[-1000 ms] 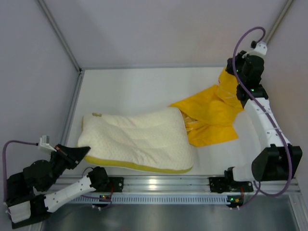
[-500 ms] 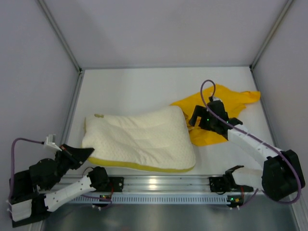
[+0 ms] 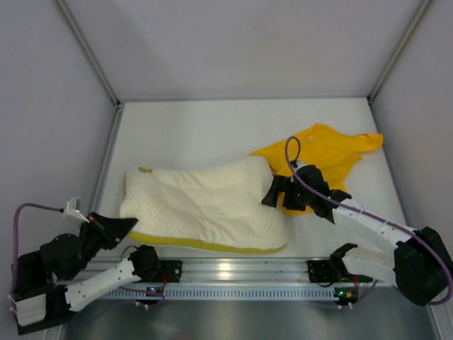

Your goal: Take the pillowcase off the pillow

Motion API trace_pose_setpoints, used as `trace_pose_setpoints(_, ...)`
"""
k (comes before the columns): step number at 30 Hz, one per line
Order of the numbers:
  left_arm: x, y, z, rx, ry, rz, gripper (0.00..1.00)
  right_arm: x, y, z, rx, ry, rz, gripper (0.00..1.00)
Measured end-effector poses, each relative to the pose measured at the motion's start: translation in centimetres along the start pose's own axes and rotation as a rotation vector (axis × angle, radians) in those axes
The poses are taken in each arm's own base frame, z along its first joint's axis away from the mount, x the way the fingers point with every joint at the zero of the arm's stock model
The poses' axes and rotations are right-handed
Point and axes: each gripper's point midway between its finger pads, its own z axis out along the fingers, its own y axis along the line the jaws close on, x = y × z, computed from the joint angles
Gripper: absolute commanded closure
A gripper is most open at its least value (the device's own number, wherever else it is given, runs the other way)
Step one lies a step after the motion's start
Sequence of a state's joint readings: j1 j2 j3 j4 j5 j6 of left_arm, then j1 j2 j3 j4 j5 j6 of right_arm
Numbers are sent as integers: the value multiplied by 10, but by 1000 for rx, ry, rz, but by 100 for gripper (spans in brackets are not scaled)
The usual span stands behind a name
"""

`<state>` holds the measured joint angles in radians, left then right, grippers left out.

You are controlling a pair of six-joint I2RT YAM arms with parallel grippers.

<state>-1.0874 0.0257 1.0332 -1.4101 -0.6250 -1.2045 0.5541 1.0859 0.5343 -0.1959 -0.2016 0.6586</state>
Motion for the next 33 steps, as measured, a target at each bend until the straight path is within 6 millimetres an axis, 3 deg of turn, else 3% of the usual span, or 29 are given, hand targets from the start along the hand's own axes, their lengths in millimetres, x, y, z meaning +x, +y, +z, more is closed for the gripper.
trace_pose_setpoints(4,-4,-3,-5,17,-2,-9,100,11,-5,14,4,52,2,3)
trace_pose_setpoints(8,-10,-6,-10,35,-10,-24,100,26,16,31,-68,100,-52,21)
trace_pose_setpoints(11,-12,-8,-12,42,-15,-30,100,42,49,34,-133,128,-154,62)
trace_pose_setpoints(12,-12,-8,-12,42,-16,-30,100,46,62,33,-157,129,-187,86)
trace_pose_setpoints(13,-12,-7,-12,41,-17,-30,100,49,75,31,-179,128,-216,95)
trace_pose_setpoints(17,-12,-7,-12,41,-16,-30,100,44,101,24,-189,76,-264,100)
trace_pose_setpoints(23,-3,-4,-6,22,5,-16,100,13,99,-1,-94,-40,-311,100)
trace_pose_setpoints(26,5,0,-1,2,25,-1,100,-11,110,-16,-75,-95,-352,100)
trace_pose_setpoints(33,23,9,10,-39,68,36,100,-80,183,-56,-155,-234,-455,100)
